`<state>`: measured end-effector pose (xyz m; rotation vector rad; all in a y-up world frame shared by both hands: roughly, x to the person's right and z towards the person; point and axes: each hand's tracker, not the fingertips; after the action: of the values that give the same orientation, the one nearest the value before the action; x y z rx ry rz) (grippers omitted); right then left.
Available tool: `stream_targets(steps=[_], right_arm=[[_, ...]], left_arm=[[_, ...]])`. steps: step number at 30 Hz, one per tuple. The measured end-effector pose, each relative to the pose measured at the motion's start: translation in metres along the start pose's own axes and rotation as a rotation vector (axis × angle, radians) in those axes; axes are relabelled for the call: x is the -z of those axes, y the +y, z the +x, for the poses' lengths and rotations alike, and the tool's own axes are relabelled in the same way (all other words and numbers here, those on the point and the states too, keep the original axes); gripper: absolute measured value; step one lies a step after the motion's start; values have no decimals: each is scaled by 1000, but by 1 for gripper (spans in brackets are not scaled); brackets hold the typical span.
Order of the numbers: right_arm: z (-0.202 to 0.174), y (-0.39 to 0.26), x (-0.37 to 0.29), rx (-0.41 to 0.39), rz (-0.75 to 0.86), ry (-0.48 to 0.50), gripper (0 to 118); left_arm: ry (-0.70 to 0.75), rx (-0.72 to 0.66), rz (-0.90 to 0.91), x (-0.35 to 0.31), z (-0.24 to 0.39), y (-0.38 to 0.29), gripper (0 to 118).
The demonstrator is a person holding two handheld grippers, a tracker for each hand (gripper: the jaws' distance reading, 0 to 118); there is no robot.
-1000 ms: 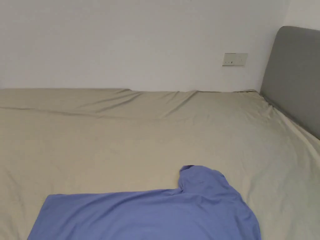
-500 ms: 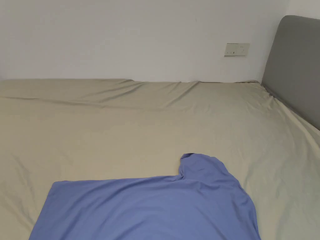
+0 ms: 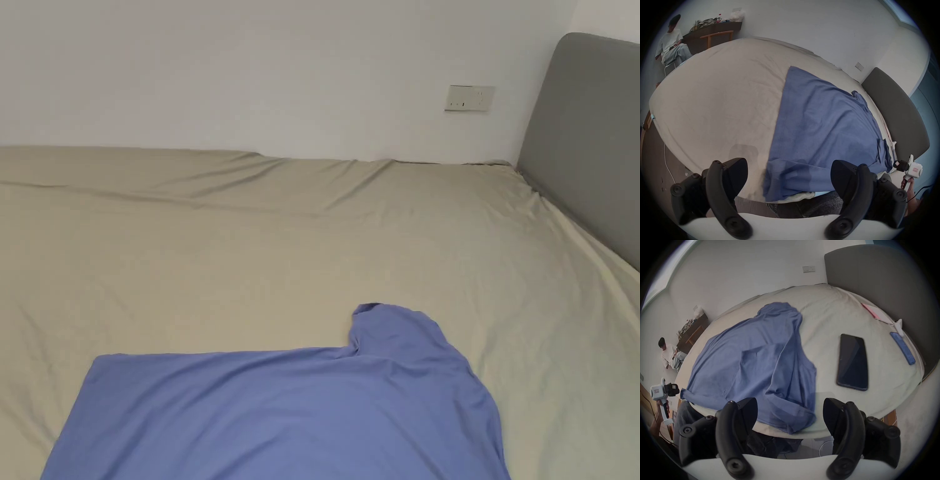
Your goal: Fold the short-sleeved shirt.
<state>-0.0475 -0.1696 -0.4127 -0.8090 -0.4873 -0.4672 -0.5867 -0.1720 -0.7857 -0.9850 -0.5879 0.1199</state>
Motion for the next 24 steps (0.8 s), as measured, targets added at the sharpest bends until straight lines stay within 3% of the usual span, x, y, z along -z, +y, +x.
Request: stream_targets(steps=[1, 2, 3, 4, 5, 6, 10, 16, 24], right_arm=[[-2, -3, 7, -14, -13, 6, 98], [-5, -5, 15, -30, -55, -1, 96], [-7, -6, 25, -48, -103, -14, 88], [-10, -9, 32, -60, -118, -48, 70], [-11, -13, 37, -70, -132, -67, 41], [-12, -14, 39, -68, -120, -58, 36], [-10, -9, 30, -26, -110, -19, 21], [0, -2, 21, 60, -96, 29, 21], [-7, 5, 13, 51, -65, 32, 21]], left_arm=[[4, 11, -10, 5, 3, -2, 107], [25, 30, -24, 9, 6, -3, 87], [50, 52, -23, 10, 13, -3, 53], [72, 74, -10, 12, 16, -5, 16], [131, 98, -5, 16, 19, -6, 8], [185, 101, -19, 20, 21, -8, 8], [102, 52, -68, 29, 11, -17, 8], [105, 20, -62, 21, 9, -13, 5], [68, -1, -3, 2, 4, -1, 5]])
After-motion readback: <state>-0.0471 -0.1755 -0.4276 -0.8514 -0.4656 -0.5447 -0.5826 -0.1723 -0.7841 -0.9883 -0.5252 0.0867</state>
